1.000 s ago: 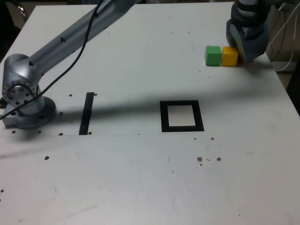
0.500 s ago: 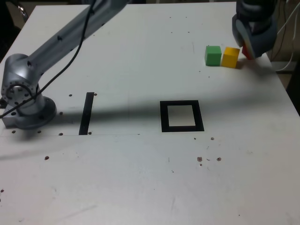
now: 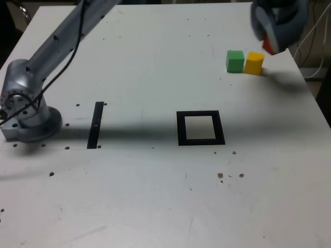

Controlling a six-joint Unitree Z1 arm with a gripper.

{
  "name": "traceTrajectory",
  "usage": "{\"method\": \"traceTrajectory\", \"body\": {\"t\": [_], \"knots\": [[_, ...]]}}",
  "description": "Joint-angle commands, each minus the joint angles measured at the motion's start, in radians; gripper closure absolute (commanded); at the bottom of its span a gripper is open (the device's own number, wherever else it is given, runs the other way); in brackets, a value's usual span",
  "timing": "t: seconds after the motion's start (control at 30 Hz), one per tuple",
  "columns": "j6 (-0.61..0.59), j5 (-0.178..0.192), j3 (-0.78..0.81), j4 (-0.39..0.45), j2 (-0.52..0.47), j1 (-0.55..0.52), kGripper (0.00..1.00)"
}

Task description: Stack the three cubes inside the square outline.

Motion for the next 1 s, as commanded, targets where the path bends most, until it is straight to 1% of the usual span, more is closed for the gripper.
{"method": "traceTrajectory", "body": {"t": [0.0,0.07,0.1,0.17,0.3,0.5,0.7,0.97], "knots": [[-0.063,0.01,0.066,-0.002,-0.051,-0.02,0.67],[-0.148,0.017,0.139,-0.002,-0.09,-0.037,0.67],[-0.175,0.017,0.16,-0.002,-0.101,-0.041,0.67],[-0.278,0.016,0.236,0.001,-0.141,-0.055,0.67],[-0.441,0.014,0.363,0.005,-0.206,-0.085,0.67],[-0.618,0.004,0.494,0.022,-0.292,-0.139,0.67],[-0.799,-0.026,0.574,0.051,-0.342,-0.198,0.67],[-1.068,-0.084,0.689,0.049,-0.389,-0.245,0.67]]}}
